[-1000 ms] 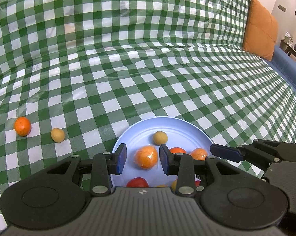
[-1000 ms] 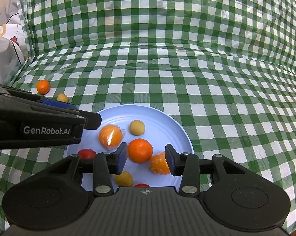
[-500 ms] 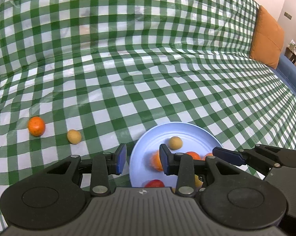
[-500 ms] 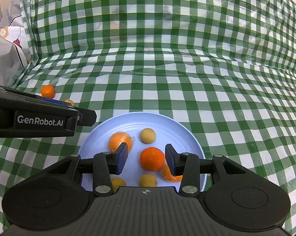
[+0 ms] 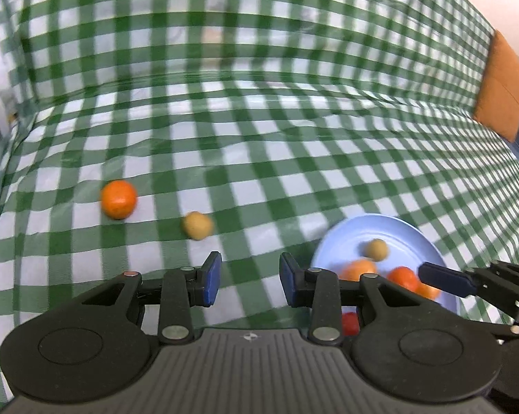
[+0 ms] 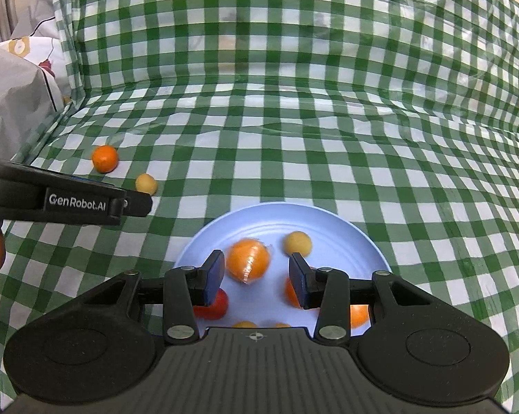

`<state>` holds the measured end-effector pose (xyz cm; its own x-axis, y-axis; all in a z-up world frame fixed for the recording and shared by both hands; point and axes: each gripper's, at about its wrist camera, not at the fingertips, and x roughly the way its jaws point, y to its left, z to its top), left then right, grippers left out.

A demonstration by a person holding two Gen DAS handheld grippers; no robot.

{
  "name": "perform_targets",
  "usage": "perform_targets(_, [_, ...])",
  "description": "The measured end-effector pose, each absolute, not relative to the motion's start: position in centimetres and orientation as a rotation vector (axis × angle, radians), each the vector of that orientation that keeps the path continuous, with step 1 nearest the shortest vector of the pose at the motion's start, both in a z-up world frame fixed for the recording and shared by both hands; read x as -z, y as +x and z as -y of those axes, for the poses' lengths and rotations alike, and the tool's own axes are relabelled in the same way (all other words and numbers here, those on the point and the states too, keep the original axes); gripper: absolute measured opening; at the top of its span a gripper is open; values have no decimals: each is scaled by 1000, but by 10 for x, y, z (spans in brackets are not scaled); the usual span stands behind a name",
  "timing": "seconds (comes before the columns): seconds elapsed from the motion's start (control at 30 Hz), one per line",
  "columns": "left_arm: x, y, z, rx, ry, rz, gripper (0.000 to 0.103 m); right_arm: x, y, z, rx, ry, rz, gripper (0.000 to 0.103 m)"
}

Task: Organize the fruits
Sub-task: 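Move both open grippers back to the last orange and yellow pear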

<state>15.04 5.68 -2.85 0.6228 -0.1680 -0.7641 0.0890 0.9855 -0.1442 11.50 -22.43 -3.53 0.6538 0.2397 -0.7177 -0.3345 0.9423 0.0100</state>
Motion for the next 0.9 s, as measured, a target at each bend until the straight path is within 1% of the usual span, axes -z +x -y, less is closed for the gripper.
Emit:
perform_targets(0.07, [31,155,-71,118,-127,-891,40,34,116,219,-333,-121,-784,39])
perform_targets(0.13, [31,158,-89,73,-171,-885,40,33,115,216,-344,-105,-773,29])
perform_targets(0.2, [31,162,-109,17,-232,-882,40,31,116,211,-362,-84,-758,24])
perform_targets(0.23, [30,164,-118,-9,-261,-872,40,30,116,207,-375,-73,-747,23])
perform_targets(0.37, [33,168,-152,-121,-376,-844,40,27,122,184,-428,-30,-717,23])
perform_targets(0.5, [38,176,-175,-172,-492,-823,42,32,133,159,-471,4,-718,23])
perform_targets(0.53, [37,178,-179,-166,-522,-821,45,34,137,151,-481,11,-724,23])
perform_targets(0.57, [39,181,-182,-155,-550,-821,52,36,141,144,-487,14,-725,23])
perform_targets(0.6, [41,185,-183,-147,-565,-822,56,38,146,136,-493,13,-727,24])
perform_targets(0.67, [44,191,-182,-145,-567,-832,57,42,153,123,-501,3,-726,28])
perform_targets(0.7, [45,194,-182,-143,-557,-834,58,45,158,116,-502,-8,-728,31])
perform_targets(0.73, [47,197,-181,-140,-545,-835,60,48,164,109,-505,-22,-734,36])
perform_targets(0.77, [49,200,-180,-137,-531,-840,61,51,167,106,-508,-34,-738,38])
perform_targets(0.9, [59,212,-178,-134,-487,-861,61,59,180,86,-504,-92,-762,38])
